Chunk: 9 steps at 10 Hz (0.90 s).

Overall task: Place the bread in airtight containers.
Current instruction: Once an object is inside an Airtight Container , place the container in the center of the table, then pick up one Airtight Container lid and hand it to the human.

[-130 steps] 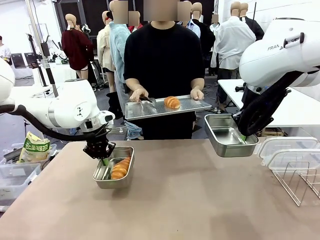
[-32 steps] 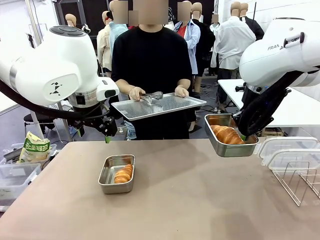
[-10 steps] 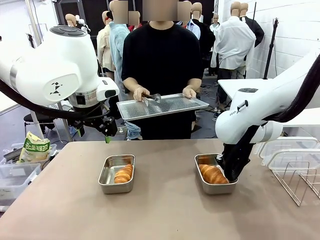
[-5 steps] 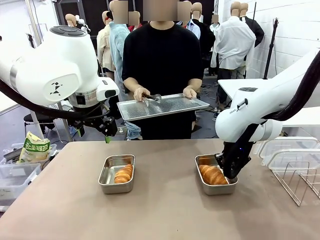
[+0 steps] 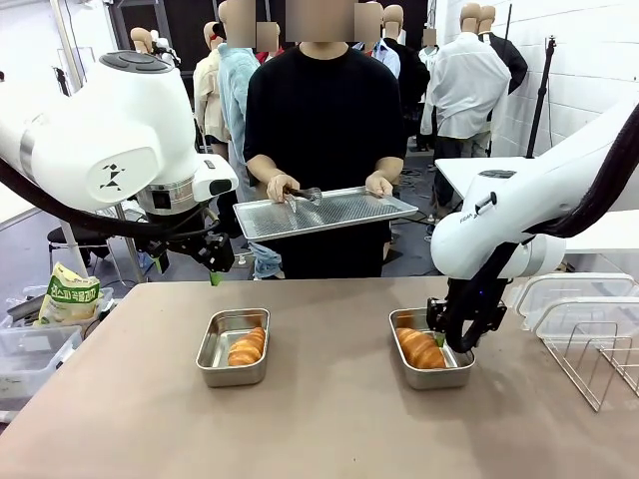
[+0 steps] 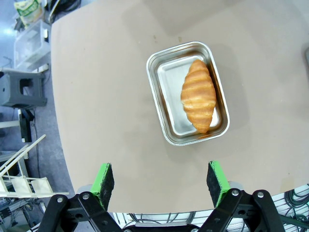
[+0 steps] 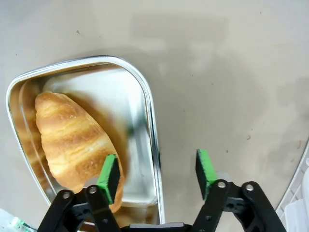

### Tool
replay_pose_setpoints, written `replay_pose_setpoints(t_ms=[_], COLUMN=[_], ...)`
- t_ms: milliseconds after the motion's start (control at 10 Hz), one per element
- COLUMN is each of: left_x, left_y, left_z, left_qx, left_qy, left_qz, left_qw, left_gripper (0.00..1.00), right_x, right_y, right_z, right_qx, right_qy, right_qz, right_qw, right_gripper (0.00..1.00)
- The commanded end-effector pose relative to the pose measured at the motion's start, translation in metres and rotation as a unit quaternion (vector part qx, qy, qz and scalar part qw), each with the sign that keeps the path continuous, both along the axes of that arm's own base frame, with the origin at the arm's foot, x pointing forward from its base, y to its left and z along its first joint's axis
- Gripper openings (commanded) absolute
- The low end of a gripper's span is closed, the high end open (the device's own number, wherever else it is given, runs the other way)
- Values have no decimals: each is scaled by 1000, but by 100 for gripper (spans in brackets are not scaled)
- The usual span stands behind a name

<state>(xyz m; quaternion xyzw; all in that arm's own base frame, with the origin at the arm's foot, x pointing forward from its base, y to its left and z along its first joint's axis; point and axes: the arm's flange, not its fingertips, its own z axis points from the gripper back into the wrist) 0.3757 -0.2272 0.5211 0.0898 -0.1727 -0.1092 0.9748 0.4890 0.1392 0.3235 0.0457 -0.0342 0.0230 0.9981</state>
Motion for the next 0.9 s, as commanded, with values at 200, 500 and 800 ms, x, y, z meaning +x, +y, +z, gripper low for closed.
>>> replay_pose_setpoints(t_ms=[200,500,800], left_x=[2,2,2], left_y=[-1,-1,-1], left_z=[2,2,2], left_qx=[1,1,1], left_qy=[3,3,3], left_qz=[0,0,0], left_qw=[1000,1000,1000], left_gripper=[100,100,100], right_x=[-2,-1,-1], right_y=[2,0,0], right_z=[3,1,1], right_qx=[11,3,3], right_qy=[9,3,3], right_qz=[-12,-4,-4], right_qw=[1000,1000,1000], right_gripper=[100,100,100])
